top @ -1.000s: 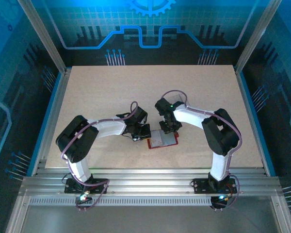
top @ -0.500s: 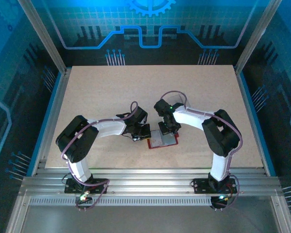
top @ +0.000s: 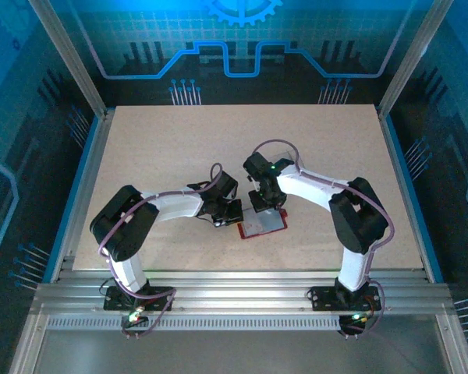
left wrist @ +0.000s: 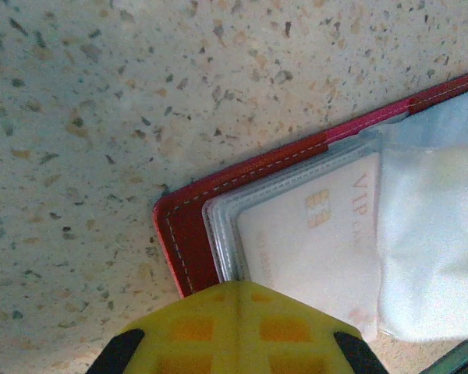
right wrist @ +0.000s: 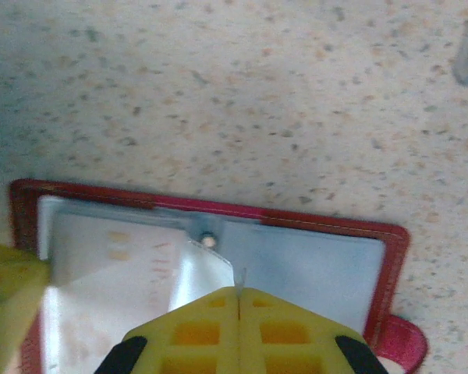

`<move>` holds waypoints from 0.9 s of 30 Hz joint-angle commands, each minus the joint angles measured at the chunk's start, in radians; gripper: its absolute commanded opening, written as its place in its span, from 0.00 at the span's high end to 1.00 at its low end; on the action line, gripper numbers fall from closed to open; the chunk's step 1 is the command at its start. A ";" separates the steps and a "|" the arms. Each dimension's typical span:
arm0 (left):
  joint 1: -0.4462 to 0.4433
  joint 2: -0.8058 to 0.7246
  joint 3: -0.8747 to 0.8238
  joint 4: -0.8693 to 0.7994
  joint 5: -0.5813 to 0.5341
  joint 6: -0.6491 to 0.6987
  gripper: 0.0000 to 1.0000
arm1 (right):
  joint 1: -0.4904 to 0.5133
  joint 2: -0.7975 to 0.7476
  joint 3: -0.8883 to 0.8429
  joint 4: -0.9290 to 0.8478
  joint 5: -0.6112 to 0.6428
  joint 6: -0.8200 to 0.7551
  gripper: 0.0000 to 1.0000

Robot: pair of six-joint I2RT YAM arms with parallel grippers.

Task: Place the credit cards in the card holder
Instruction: Flip over the card slot in the card holder.

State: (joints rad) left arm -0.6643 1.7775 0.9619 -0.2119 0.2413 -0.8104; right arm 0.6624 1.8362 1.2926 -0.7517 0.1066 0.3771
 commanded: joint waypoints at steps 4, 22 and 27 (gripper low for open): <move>-0.012 -0.005 0.011 -0.015 0.021 0.002 0.97 | 0.011 -0.013 0.012 0.025 -0.203 0.037 0.91; -0.004 -0.155 -0.047 -0.048 -0.018 -0.032 0.83 | -0.008 0.010 0.014 0.150 -0.460 0.102 0.71; 0.019 -0.254 -0.116 -0.066 -0.036 -0.039 0.79 | -0.012 -0.042 0.021 0.143 -0.456 0.085 0.65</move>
State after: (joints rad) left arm -0.6559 1.6005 0.8726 -0.2802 0.2028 -0.8398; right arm 0.6514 1.8378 1.2961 -0.6231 -0.3187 0.4709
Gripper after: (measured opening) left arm 0.209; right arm 0.345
